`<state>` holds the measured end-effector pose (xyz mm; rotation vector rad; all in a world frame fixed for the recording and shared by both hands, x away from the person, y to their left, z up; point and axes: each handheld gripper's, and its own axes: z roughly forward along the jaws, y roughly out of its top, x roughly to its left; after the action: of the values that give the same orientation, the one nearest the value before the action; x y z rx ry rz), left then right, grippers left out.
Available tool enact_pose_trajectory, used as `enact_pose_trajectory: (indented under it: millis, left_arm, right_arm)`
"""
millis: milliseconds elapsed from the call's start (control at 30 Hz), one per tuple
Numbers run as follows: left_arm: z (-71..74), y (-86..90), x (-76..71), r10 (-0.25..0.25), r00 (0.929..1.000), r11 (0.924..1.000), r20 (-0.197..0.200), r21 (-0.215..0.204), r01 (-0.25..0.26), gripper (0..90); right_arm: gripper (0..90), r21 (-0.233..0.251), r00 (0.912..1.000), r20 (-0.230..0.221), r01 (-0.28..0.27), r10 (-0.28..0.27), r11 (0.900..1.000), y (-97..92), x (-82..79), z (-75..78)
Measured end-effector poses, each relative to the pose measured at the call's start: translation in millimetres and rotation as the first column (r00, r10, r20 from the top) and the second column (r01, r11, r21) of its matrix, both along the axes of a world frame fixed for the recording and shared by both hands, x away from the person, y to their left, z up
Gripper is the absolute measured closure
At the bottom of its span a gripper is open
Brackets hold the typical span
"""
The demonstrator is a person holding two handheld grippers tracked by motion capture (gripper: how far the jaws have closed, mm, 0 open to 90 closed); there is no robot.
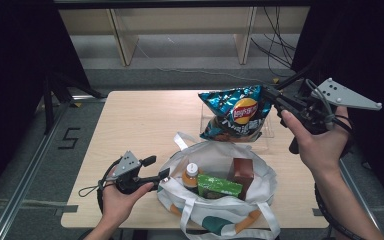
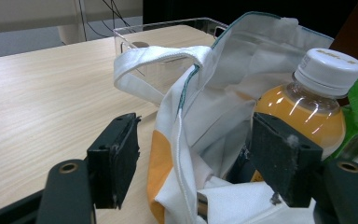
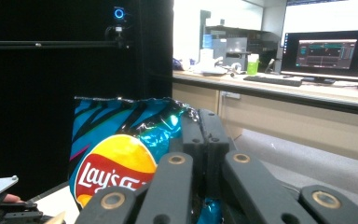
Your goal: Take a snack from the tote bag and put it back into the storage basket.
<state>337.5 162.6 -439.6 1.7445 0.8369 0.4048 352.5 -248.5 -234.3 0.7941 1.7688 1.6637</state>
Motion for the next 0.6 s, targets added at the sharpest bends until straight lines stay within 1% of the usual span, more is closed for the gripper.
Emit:
enact_pose_trajectory:
  millis: [33,67,100,133,167,200,233,267,300,333,433,467,533,600]
  left_arm:
    - [0.1,-0.1,-0.3,0.004,1.0000,1.0000,-0.003,-0.002,-0.004,32.2]
    - [0.4,0.1,-0.4,0.004,1.0000,1.0000,-0.002,-0.001,-0.004,32.2]
    - [0.5,0.8,0.2,-0.003,1.0000,1.0000,0.007,0.001,0.003,32.2]
    - [0.7,1.2,0.3,-0.001,0.9999,1.0000,0.012,-0.001,0.001,32.2]
    - [0.9,1.7,0.3,0.001,0.9999,1.0000,0.013,0.002,-0.001,32.3]
    - [0.7,1.2,-0.4,0.013,0.9999,0.9999,0.001,-0.008,-0.013,32.2]
    - [0.6,1.1,-0.4,0.014,0.9999,0.9999,0.001,-0.008,-0.014,32.2]
    - [0.4,1.0,0.0,0.007,1.0000,0.9999,0.005,-0.012,-0.007,32.2]
    - [0.9,1.4,0.0,0.001,0.9999,1.0000,0.012,-0.001,-0.001,32.2]
    - [1.3,1.3,-0.5,0.004,0.9999,1.0000,0.011,0.003,-0.004,32.2]
    - [1.7,1.5,-0.6,0.012,0.9998,0.9999,0.015,-0.011,-0.011,32.2]
    - [2.4,2.3,-0.4,0.009,0.9998,1.0000,0.020,-0.004,-0.009,32.2]
    - [2.4,2.7,-0.4,0.010,0.9997,0.9999,0.020,-0.006,-0.010,32.2]
    - [2.5,2.6,-0.7,0.010,0.9997,0.9999,0.021,-0.004,-0.010,32.2]
  right_arm:
    - [90.0,0.006,1.0000,0.001,0.002,-0.002,1.0000,-0.1,0.5,0.1]
    - [90.0,0.001,1.0000,0.006,0.003,-0.003,1.0000,-1.5,1.1,0.6]
    - [90.0,0.021,0.9998,-0.021,0.001,-0.001,0.9998,-0.9,0.2,0.7]
    - [90.0,0.008,1.0000,0.004,0.009,-0.009,0.9999,-2.7,1.9,0.8]
    - [90.0,0.013,0.9999,-0.008,0.013,-0.013,0.9998,-3.4,2.0,0.9]
    - [90.0,0.020,0.9999,-0.007,0.015,-0.015,0.9997,-3.7,2.6,1.1]
    - [90.0,0.011,0.9998,0.003,0.017,-0.018,0.9998,-5.5,3.9,1.6]
    - [90.0,0.025,0.9998,-0.010,0.018,-0.018,0.9995,-5.6,3.5,1.7]
    - [90.0,0.018,0.9997,0.002,0.024,-0.024,0.9996,-6.9,4.4,2.4]
    - [90.0,0.024,0.9996,0.003,0.029,-0.029,0.9993,-7.4,5.0,2.8]
    - [90.0,0.018,0.9994,0.000,0.035,-0.035,0.9992,-10.6,6.2,4.6]
    - [90.0,0.031,0.9993,-0.010,0.036,-0.035,0.9989,-10.0,6.3,5.1]
    - [90.0,0.027,0.9990,0.005,0.044,-0.044,0.9987,-12.5,7.8,6.9]
    - [90.0,0.027,0.9989,0.007,0.046,-0.046,0.9986,-14.2,8.9,7.9]
